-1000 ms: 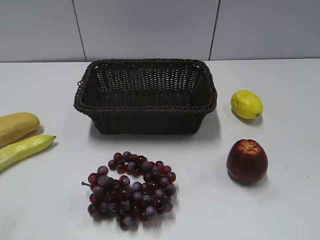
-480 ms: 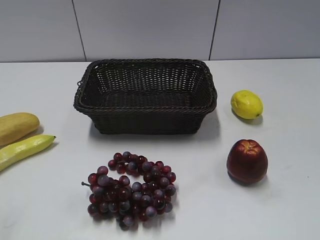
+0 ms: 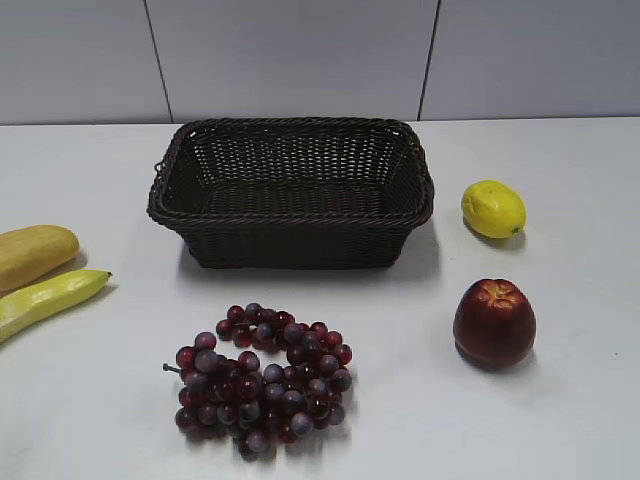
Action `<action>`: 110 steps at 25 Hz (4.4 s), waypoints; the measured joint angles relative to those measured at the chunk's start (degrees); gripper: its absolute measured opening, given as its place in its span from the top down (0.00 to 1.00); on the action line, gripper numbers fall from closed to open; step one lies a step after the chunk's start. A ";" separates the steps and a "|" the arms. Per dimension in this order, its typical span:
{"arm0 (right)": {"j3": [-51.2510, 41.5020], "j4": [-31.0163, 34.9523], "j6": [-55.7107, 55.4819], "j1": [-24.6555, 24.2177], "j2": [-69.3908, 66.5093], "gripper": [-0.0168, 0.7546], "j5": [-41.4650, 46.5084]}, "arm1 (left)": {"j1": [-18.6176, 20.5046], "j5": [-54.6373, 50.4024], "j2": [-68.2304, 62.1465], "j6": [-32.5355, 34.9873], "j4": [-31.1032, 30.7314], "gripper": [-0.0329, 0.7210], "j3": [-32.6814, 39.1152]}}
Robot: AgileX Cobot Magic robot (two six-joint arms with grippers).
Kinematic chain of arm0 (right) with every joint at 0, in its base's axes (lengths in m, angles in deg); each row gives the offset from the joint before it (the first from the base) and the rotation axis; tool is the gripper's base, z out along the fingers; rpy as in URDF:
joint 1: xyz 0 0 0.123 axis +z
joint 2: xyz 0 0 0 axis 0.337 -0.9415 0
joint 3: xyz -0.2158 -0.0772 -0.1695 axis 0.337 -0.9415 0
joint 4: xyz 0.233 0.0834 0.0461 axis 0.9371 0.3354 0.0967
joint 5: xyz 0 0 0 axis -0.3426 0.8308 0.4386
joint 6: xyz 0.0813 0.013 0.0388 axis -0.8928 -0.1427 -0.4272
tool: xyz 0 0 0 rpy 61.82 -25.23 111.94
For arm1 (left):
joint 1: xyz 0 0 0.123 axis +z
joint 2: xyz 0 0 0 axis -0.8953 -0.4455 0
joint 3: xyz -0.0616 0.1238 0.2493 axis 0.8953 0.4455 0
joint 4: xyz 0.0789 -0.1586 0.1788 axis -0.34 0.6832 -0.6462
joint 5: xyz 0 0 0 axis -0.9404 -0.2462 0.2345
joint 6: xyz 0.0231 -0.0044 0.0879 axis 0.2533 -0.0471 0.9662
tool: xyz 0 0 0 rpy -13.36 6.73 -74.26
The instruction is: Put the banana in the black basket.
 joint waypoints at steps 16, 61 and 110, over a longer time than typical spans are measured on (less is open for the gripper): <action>0.00 0.00 0.00 0.00 0.00 0.59 0.00 | -0.09 16.58 -46.88 10.30 -0.03 0.09 -2.99; 0.00 0.00 0.00 0.00 0.00 0.59 -0.05 | -12.71 18.17 -81.23 26.21 -4.24 0.43 -24.40; 0.00 0.00 0.00 0.00 0.00 0.59 -0.05 | -26.76 8.93 -87.72 26.73 -11.15 0.21 -64.06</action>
